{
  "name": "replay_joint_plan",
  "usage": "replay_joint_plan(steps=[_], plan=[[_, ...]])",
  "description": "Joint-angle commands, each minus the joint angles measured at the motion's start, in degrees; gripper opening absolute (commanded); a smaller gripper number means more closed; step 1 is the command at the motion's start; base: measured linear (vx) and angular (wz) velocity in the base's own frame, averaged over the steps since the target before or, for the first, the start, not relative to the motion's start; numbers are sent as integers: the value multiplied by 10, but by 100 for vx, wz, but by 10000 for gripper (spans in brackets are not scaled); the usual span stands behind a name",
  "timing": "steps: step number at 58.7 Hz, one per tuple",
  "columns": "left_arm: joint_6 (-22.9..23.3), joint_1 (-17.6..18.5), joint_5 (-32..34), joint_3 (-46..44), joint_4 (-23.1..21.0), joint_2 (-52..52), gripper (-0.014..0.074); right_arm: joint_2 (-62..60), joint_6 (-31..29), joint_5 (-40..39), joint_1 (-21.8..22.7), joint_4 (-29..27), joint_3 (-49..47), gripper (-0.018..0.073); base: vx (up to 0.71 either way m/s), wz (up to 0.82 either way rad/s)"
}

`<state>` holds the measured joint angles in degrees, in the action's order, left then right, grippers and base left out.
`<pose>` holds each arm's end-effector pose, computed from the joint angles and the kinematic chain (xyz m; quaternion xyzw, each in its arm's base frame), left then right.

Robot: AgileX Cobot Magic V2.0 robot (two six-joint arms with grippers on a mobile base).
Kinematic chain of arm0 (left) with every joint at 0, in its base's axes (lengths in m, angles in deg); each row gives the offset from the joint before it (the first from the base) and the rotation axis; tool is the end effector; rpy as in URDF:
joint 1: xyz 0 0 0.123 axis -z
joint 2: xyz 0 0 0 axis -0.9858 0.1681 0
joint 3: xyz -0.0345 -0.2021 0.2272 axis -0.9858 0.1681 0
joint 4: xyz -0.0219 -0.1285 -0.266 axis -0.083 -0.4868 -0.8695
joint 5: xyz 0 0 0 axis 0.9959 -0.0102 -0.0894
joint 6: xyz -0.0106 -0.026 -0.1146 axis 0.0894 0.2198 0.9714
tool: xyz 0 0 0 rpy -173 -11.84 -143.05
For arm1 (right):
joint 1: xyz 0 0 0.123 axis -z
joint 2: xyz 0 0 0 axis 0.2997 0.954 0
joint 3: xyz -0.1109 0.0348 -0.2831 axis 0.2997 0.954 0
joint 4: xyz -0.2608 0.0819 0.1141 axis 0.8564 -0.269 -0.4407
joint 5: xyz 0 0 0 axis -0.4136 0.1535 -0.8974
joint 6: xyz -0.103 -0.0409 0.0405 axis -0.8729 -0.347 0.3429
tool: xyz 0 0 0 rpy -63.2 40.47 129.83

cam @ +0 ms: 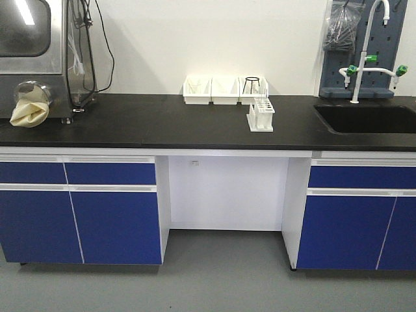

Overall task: Flip and reinsert test tube from rack
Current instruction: 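Drive the base toward the bench with the white test-tube rack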

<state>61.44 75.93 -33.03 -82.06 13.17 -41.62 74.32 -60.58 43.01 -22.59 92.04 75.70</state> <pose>0.1042 0.0097 0.1701 -0.0783 0.7759 -0.0062 0.6259 0.1073 0.0088 0.1903 -0.0491 0.7226 0.0105 0.6895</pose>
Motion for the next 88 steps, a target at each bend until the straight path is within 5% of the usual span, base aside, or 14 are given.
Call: replay_joint_plan(steps=[1, 88], plan=[[0, 4, 50, 0, -3, -6, -6, -6, -3, -46, 0, 1, 1, -11, 0, -1], [0, 4, 50, 0, -3, -6, -6, -6, -3, -46, 0, 1, 1, -11, 3, 0]])
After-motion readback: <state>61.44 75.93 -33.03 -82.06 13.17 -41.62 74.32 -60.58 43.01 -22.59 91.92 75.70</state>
